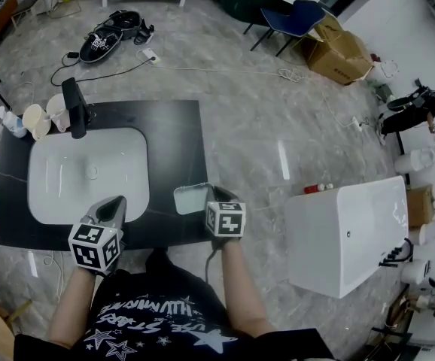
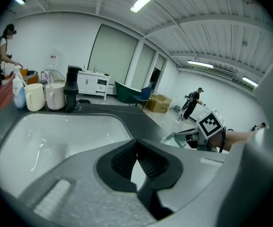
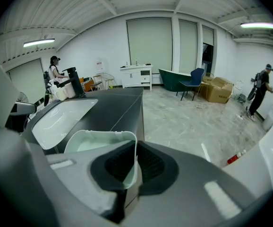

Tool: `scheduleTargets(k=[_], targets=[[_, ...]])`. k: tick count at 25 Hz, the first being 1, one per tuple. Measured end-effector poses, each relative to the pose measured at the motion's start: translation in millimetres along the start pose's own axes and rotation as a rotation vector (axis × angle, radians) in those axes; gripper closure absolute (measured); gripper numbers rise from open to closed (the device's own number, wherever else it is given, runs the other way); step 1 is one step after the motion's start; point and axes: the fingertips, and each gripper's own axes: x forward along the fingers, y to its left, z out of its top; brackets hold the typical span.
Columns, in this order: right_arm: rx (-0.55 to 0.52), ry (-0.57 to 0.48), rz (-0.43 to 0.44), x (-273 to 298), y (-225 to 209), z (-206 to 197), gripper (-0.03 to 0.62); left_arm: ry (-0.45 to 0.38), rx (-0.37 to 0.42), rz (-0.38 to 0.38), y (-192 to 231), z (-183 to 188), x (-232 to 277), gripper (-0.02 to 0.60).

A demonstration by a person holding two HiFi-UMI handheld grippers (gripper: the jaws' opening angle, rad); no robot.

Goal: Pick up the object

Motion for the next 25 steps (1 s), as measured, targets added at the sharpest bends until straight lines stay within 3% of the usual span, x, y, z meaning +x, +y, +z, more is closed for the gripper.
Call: scheduleTargets(k=[11, 18, 25], targets=[[0.024, -0.083, -0.051, -25.3, 8.3, 27.4, 0.582, -0.045, -0.001, 0.012, 16.3, 3.7, -32.0, 0.574], [0.029, -0.171, -0.074, -50.1, 46.2, 52.2, 0.582, -0.084, 0.020, 0.003, 42.0, 10.7, -66.5, 0.574], [0.019, -0.240, -0.085, -81.7, 88.9, 51.5, 0.582, -0.108, 0.033, -0.006, 58.9, -3.0, -110.0, 0.574]])
